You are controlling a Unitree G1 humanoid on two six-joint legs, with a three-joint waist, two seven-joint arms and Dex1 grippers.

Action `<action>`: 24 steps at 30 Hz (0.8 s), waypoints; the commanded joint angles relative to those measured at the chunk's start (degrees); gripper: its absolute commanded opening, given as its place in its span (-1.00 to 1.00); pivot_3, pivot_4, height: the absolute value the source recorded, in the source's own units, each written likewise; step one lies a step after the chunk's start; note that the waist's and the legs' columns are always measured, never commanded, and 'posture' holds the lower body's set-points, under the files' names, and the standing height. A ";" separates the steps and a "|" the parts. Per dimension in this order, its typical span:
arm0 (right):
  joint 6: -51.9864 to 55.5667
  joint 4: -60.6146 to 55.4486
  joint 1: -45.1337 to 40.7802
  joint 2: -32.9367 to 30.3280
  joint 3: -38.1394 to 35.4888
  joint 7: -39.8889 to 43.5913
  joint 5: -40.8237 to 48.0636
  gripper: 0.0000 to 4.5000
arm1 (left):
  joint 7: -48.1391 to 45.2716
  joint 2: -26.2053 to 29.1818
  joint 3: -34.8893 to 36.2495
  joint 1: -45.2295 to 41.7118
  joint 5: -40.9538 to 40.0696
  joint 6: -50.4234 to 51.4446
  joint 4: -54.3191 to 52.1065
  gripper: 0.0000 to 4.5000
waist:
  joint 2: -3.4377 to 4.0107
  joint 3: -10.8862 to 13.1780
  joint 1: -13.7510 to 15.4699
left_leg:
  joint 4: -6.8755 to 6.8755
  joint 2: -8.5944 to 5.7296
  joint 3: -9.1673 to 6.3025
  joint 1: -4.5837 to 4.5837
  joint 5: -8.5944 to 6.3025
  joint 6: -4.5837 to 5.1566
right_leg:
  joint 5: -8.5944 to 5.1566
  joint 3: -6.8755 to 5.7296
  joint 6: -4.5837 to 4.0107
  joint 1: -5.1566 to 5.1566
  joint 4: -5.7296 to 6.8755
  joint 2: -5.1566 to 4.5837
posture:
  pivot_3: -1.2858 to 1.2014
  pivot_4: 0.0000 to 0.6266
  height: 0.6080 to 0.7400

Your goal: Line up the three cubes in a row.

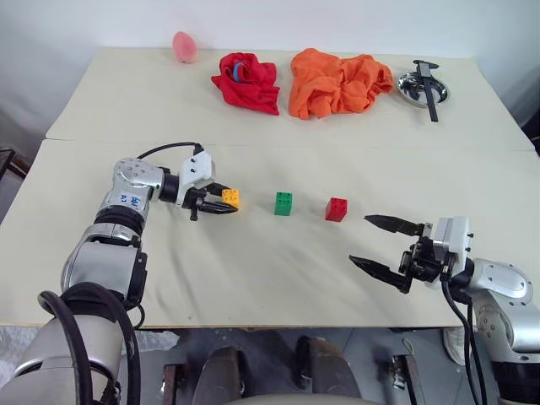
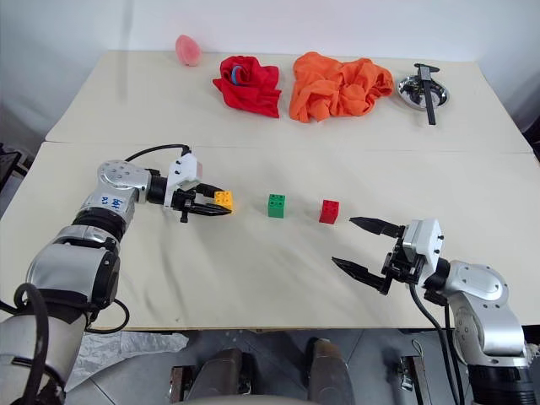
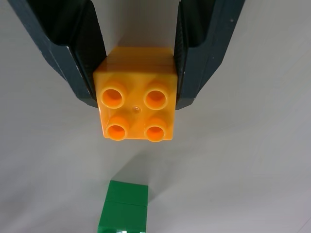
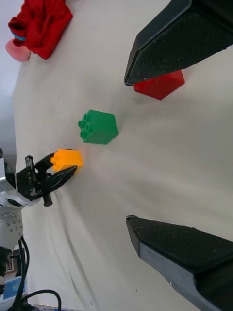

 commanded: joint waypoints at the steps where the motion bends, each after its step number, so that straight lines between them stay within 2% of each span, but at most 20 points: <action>1: -0.82 -2.80 0.98 -0.26 -2.34 -1.05 1.21 1.00 | 0.74 0.06 0.64 -0.90 1.08 0.92 0.79 0.00 | 0.00 0.00 0.00 | 0.00 0.00 0.00 0.01 0.00 0.00 | 0.00 0.00 0.00 0.01 0.00 0.00 | 0.03 -0.52 1.00; 5: -0.96 -2.85 1.32 -0.44 -2.29 -1.19 1.22 1.00 | 0.24 0.27 2.84 -0.81 -0.14 0.43 0.40 0.52 | 0.00 0.00 -0.01 | 0.00 0.00 -0.01 0.00 0.00 0.00 | 0.00 -0.01 0.00 0.01 0.00 0.00 | 0.03 -0.52 1.00; 8: -0.99 -2.63 1.07 -0.42 -2.19 -0.92 1.32 1.00 | -4.27 2.16 4.82 0.21 -1.79 -0.34 -0.49 0.91 | -0.01 0.00 -0.02 | 0.01 0.00 -0.01 0.00 0.00 0.01 | 0.00 -0.01 0.00 0.00 0.00 0.00 | 0.03 -0.52 1.00; 13: -0.82 -0.34 -0.02 -0.19 -2.05 1.52 3.39 1.00 | -11.93 7.99 9.98 5.36 -7.08 -0.52 -5.00 0.91 | 0.00 0.00 -0.64 | -0.02 0.04 0.00 0.04 0.00 0.00 | -0.01 0.01 -0.01 -0.01 0.01 0.03 | 0.03 -0.52 1.00; 17: -2.36 6.43 -4.88 1.53 -2.21 3.79 4.60 1.00 | -11.94 14.10 16.96 16.24 -15.64 3.71 -17.14 0.91 | 0.00 0.00 -1.48 | 0.00 0.06 -0.02 0.04 0.00 0.00 | -0.01 0.03 -0.02 0.00 0.05 0.01 | 0.03 -0.52 1.00; 21: -3.50 14.51 -10.90 1.35 -1.76 8.08 4.41 1.00 | -5.28 16.66 24.89 35.72 -23.93 12.33 -39.38 0.91 | 0.10 0.05 -1.67 | 0.02 0.08 -0.04 0.08 -0.02 0.03 | -0.01 0.08 -0.02 0.01 0.07 -0.03 | 0.03 -0.52 1.00; 24: -4.54 19.26 -13.90 0.50 -1.23 13.09 4.01 1.00 | 2.37 15.40 27.95 44.49 -25.92 16.40 -51.33 0.91 | 0.09 0.06 -1.07 | 0.05 0.09 -0.11 0.05 -0.03 0.04 | -0.01 0.04 -0.02 0.02 0.07 -0.06 | 0.03 -0.52 1.00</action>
